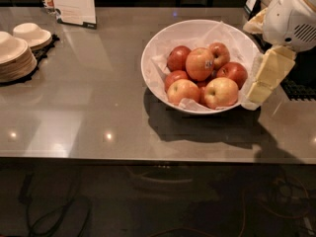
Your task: Pick apple from white bowl
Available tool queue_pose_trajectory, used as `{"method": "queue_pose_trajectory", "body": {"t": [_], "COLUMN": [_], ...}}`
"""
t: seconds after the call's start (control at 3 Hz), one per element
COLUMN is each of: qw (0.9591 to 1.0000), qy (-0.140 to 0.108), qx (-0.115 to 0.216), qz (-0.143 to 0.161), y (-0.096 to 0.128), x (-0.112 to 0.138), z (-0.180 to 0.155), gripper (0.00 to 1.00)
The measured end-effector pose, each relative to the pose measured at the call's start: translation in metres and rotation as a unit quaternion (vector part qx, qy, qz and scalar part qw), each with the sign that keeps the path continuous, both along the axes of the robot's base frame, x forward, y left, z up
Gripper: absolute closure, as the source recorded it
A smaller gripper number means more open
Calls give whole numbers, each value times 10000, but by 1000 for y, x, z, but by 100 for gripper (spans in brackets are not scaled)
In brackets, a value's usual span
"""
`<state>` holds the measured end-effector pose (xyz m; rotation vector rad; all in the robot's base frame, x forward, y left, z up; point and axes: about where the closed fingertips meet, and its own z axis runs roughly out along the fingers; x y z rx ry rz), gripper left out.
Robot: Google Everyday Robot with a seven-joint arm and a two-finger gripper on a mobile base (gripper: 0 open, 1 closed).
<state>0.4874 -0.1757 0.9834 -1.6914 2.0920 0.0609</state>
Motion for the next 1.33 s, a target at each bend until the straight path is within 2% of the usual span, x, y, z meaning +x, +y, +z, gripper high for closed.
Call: {"method": "queue_pose_trajectory", "body": {"t": [0.33, 0.67, 1.0, 1.33], "qw": [9995, 9980, 9948, 9924], "qy": [-84, -151, -211, -193], "qx": [238, 611, 992, 1206], "qz": [-171, -61, 111, 162], "y": [-3, 7, 23, 35], "x": [7, 35, 66, 89], "z": [-3, -5, -6, -17], "gripper": [0, 0, 0, 0]}}
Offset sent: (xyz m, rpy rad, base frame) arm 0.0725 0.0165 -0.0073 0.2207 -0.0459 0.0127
